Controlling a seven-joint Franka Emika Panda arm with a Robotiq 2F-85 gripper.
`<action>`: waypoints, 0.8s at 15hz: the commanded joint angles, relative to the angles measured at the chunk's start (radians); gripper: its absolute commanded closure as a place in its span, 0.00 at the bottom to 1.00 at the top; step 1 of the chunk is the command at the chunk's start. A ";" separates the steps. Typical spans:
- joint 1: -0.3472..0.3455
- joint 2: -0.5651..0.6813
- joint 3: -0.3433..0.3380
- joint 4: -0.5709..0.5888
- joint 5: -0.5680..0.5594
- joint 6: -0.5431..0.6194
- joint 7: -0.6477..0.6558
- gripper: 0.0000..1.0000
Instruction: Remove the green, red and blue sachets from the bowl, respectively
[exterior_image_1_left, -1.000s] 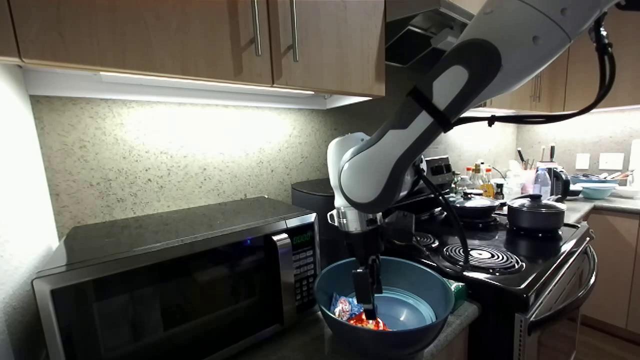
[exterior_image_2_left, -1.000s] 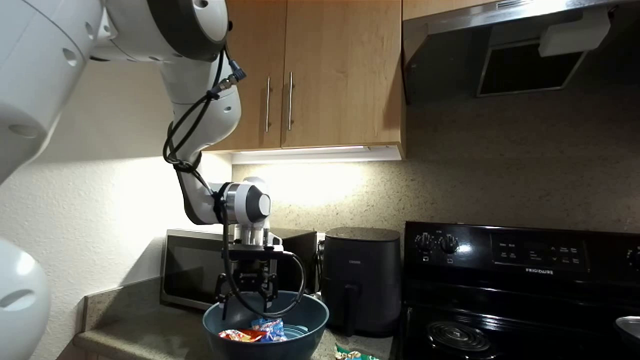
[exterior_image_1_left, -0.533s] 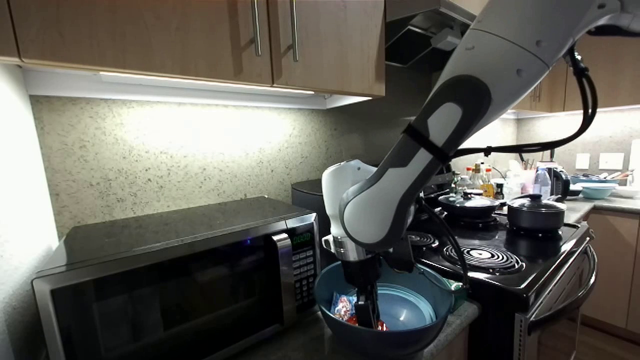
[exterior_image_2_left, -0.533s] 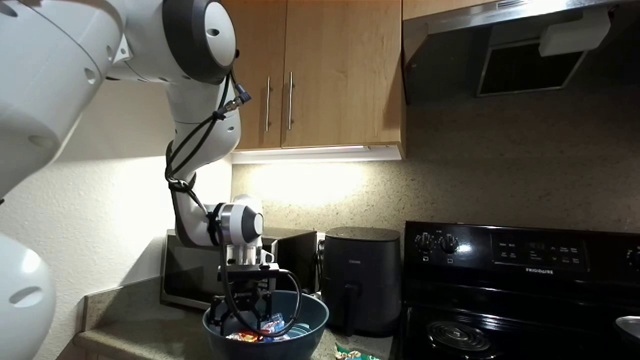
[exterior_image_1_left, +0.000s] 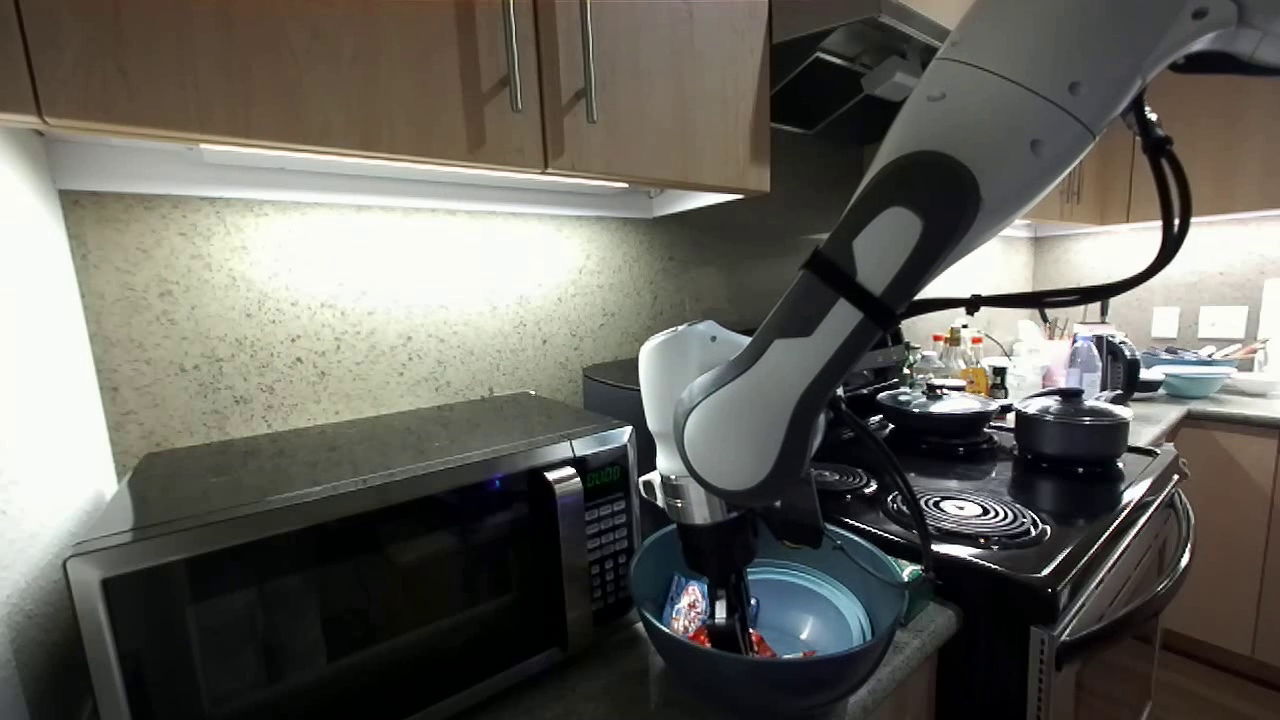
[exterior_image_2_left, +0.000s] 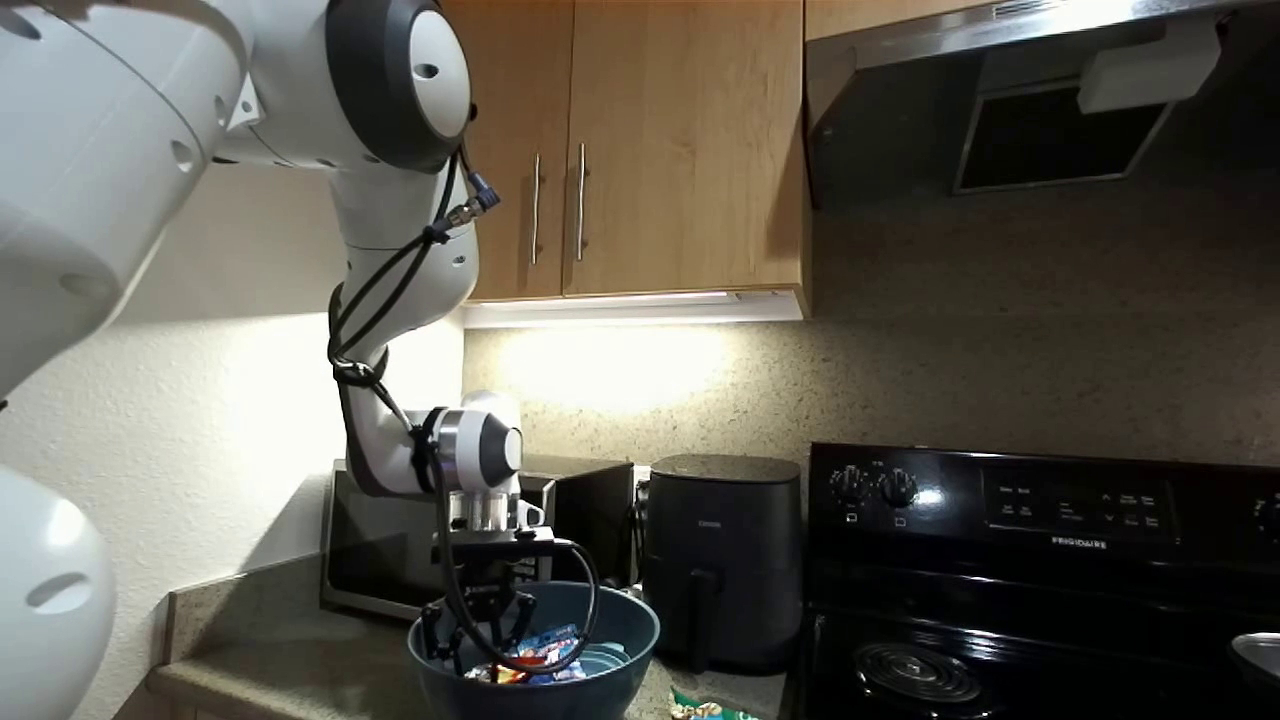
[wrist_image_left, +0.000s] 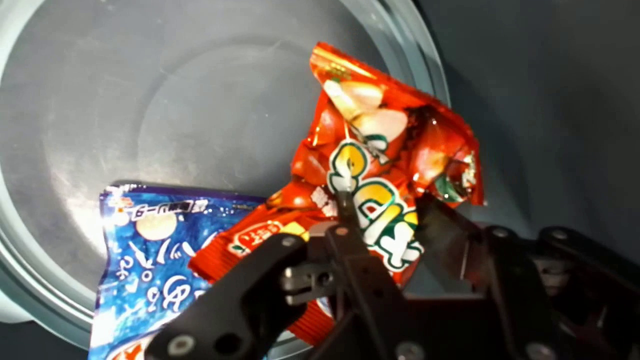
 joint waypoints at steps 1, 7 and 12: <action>0.015 -0.062 -0.023 -0.021 -0.052 0.049 0.078 0.93; 0.041 -0.207 -0.067 -0.049 -0.228 0.053 0.266 0.99; 0.031 -0.317 -0.101 -0.095 -0.472 -0.036 0.535 0.99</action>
